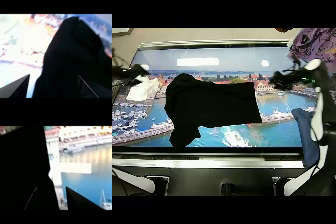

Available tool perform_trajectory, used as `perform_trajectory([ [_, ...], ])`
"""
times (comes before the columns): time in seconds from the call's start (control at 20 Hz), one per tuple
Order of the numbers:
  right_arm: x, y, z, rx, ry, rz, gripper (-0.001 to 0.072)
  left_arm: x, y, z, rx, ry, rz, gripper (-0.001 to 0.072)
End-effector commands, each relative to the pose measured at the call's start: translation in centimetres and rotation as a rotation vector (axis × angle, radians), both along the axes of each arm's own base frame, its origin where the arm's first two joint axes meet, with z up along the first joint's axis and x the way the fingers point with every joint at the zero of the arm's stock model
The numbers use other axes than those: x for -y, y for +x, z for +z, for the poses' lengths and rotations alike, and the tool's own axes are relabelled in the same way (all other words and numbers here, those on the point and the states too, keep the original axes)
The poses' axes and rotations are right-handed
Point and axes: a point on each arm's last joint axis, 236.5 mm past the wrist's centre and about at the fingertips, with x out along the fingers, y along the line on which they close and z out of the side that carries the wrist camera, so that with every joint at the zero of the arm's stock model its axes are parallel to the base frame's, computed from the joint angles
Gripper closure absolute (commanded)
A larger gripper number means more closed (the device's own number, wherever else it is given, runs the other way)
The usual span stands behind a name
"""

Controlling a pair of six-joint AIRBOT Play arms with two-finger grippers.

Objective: Fold the clothes and pants, and hang the long-sleeved shirts on hangers.

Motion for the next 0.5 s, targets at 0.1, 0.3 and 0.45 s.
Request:
perform_trajectory([
  [0.1,1.8,-10.4,-3.9,-0.25,0.18,0.126,0.0294,-1.6,-9.9,-1.6,-0.23,-0.035,0.039,0.0027],
  [0.3,-2.2,-14.7,-9.1,-0.35,0.288,0.146,0.0293,0.1,-13.0,-4.2,-0.304,-0.069,0.038,0.0027],
  [0.45,-4.7,-15.7,-11.5,-0.348,0.258,0.193,0.0292,0.5,-12.8,-4.5,-0.302,-0.068,0.034,0.0027],
])
